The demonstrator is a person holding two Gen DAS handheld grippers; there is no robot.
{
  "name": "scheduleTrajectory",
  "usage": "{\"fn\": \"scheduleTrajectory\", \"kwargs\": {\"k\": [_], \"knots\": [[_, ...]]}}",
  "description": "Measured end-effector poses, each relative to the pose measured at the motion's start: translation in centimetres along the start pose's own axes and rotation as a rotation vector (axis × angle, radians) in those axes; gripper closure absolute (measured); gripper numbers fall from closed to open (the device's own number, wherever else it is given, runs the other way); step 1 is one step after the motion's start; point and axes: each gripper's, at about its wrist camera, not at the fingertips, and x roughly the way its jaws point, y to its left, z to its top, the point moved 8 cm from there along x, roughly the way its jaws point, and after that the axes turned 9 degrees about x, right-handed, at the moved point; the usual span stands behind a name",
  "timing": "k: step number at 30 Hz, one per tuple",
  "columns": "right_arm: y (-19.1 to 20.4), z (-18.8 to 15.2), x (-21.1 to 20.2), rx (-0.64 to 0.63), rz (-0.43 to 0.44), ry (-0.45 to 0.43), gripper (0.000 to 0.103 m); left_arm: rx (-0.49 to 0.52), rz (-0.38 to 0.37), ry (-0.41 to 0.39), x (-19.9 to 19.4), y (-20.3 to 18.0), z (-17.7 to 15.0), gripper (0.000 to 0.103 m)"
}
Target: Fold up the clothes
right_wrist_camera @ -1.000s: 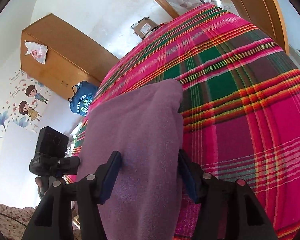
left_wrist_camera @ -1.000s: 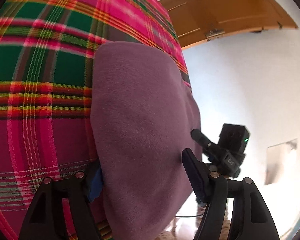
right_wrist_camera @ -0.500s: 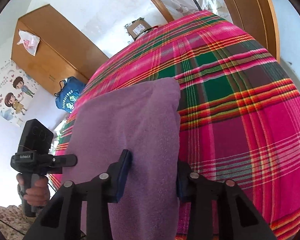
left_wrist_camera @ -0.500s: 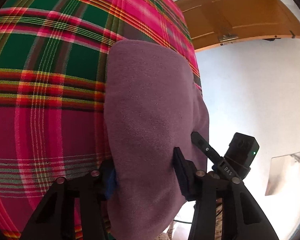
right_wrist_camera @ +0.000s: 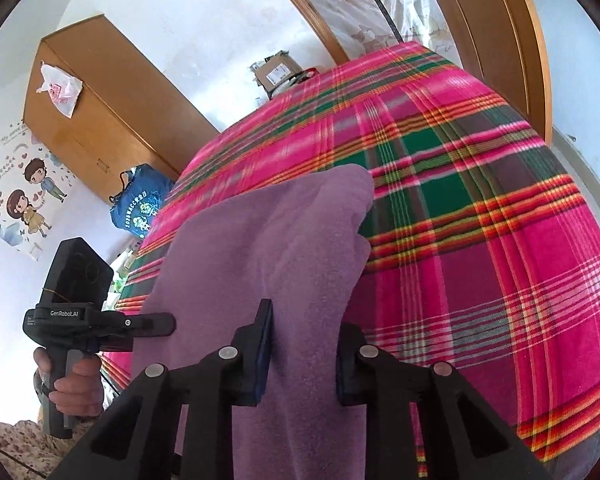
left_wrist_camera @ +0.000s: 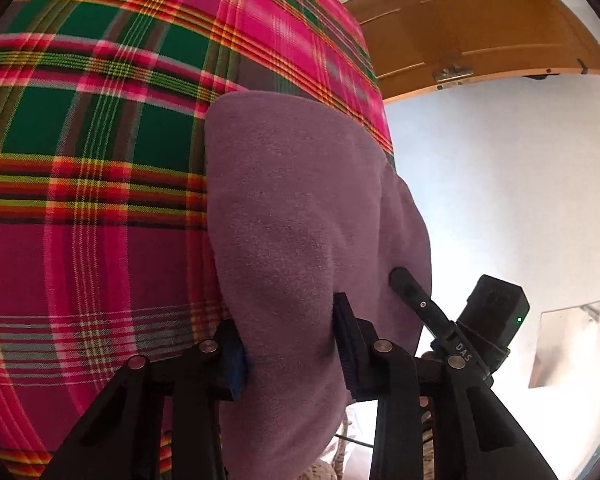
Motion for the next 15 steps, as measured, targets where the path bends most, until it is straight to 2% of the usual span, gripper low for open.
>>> {"fn": "scheduleTrajectory", "kwargs": {"k": [6, 15], "knots": [[1.8, -0.2, 0.1, 0.006, 0.032, -0.002, 0.079, -0.002, 0.009, -0.037, -2.3, 0.5, 0.9, 0.066], [5.7, -0.3, 2.9, 0.006, 0.078, 0.024, 0.079, -0.038, 0.046, -0.089, -6.7, 3.1, 0.8, 0.066]]}}
